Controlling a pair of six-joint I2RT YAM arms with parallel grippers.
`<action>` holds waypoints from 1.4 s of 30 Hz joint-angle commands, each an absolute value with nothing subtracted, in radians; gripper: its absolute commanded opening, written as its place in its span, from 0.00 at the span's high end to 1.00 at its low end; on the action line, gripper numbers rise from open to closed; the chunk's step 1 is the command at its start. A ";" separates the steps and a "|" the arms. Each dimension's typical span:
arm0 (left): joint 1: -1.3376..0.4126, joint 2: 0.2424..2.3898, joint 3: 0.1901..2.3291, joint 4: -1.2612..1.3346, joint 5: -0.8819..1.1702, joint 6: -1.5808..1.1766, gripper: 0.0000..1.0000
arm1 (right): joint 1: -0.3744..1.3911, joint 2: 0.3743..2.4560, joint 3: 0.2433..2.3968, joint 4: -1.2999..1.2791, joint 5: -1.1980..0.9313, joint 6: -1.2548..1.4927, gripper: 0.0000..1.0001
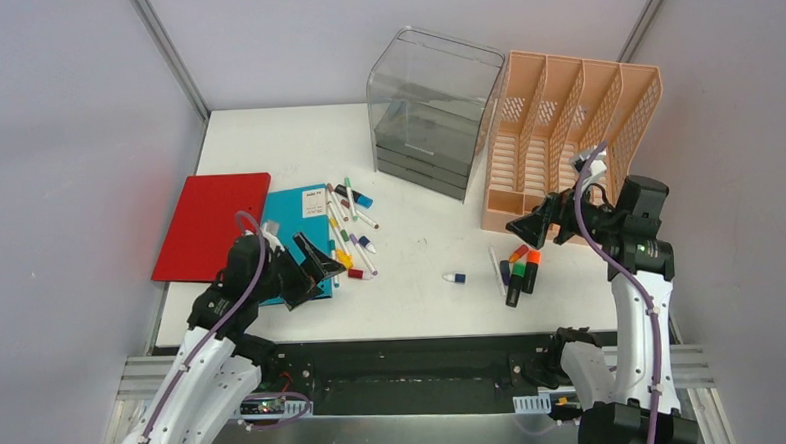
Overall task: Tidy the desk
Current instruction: Pick up the folder from the center of the board.
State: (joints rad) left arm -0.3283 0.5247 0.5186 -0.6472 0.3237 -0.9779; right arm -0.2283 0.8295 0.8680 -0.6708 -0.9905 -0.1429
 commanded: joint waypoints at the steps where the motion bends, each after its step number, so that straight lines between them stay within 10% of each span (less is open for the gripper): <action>1: -0.337 0.583 0.573 -0.801 0.271 -1.041 0.08 | -0.220 0.818 0.862 -0.668 -1.025 -0.200 0.00; 27: -0.363 0.580 0.383 -0.656 0.117 -1.336 0.13 | -0.157 0.818 0.850 -0.684 -0.935 -0.253 0.00; 42: -0.363 0.422 0.170 -0.481 0.105 -1.457 0.39 | -0.140 0.827 0.847 -0.690 -0.914 -0.266 0.00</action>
State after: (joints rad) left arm -0.3542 0.4419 0.2050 -0.5423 0.1307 -1.3819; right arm -0.1505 0.8280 0.8524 -0.7021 -0.9211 -0.2382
